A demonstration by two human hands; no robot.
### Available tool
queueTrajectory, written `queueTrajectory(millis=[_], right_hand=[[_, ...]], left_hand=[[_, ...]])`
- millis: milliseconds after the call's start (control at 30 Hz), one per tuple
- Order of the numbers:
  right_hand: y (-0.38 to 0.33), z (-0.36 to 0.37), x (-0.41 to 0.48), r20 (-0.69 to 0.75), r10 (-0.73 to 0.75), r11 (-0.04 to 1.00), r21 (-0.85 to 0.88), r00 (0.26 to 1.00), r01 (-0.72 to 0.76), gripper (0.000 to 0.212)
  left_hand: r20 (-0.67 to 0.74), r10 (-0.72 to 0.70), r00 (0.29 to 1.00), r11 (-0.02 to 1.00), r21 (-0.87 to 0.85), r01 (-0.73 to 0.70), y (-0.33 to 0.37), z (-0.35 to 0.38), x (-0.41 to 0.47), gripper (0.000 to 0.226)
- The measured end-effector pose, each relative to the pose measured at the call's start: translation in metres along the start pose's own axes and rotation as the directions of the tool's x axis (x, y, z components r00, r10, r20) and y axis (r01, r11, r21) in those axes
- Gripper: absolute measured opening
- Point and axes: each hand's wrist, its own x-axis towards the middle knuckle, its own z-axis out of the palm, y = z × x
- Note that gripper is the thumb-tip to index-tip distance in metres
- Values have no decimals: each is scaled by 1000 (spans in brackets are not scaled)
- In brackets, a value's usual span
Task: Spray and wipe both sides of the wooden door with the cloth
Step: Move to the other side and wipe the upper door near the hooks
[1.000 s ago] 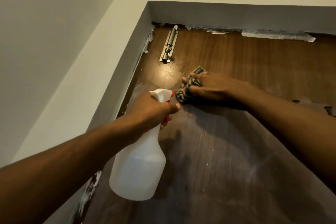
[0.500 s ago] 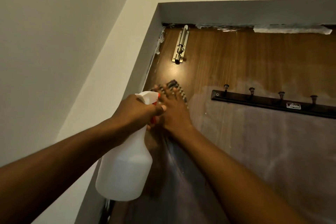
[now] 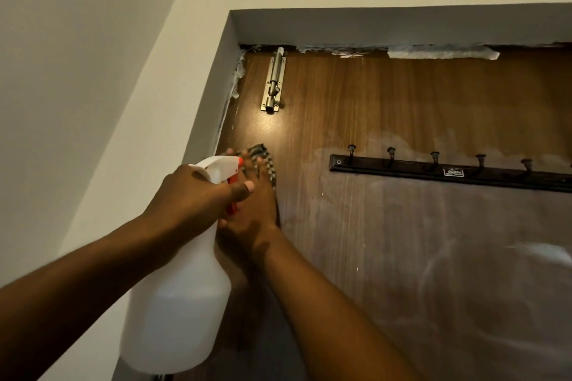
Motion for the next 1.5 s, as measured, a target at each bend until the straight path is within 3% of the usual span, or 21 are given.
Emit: queueTrajectory(millis=[67,133,233,333,467,600,700,767,867,933,1033,1133,1200,1267,1367,1433,1500], right_hand=[[12,-3,-25,-44,-84,984,-159,996,76,77],[34,-8,-43,-128,-110,936,-347,986,60,74],[72,-20,-79,-127,-1,857,-511,992,-64,73],[101,-48,-132,-203,89,822,-538,975,-187,70],[118,-69,-162,-326,231,776,-507,917,-376,72],[108,-61,-113,-459,261,730,-482,849,-485,78],[86,-50,-66,-376,216,763,-510,901,-396,81],[74,-45,-56,-289,119,806,-530,950,-263,83],[85,-52,-78,-153,-14,863,-501,988,-65,77],[107,-69,-103,-150,-35,855,-517,988,-49,71],[145,-111,-138,-268,108,806,-540,957,-242,67],[170,-145,-146,-493,345,710,-419,799,-566,69],[164,-143,-131,-582,400,674,-336,708,-658,74],[147,-122,-118,-523,370,717,-366,768,-594,79],[135,-93,-126,-366,117,829,-476,923,-293,72],[146,-98,-145,-253,25,804,-570,967,-170,69],[163,-115,-166,-250,10,773,-612,968,-166,69]], left_hand=[[-12,-21,1000,999,29,21,-3,2,-1,72],[45,-52,998,999,10,51,-8,9,-4,74],[136,-64,989,998,3,64,-13,26,-9,66],[186,-99,978,995,49,91,-17,51,-18,52],[148,-52,988,989,142,31,-18,70,-23,84],[161,-28,987,998,59,19,-12,67,-16,78],[179,-1,984,1000,-12,3,-8,65,-12,71],[168,22,986,998,-55,-13,-5,65,-10,69],[150,25,988,998,-68,-15,-1,79,-10,64],[168,29,985,998,-61,-19,3,92,-13,59],[210,50,976,995,-97,-30,6,113,-20,58],[218,58,974,996,-72,-43,7,127,-21,61],[213,64,975,997,-62,-52,10,136,-20,64],[202,75,977,995,-76,-61,15,142,-20,67],[136,88,987,994,-69,-80,25,149,-20,71],[70,111,991,993,-39,-109,32,152,-21,71],[24,115,993,993,-1,-115,38,156,-21,71]])
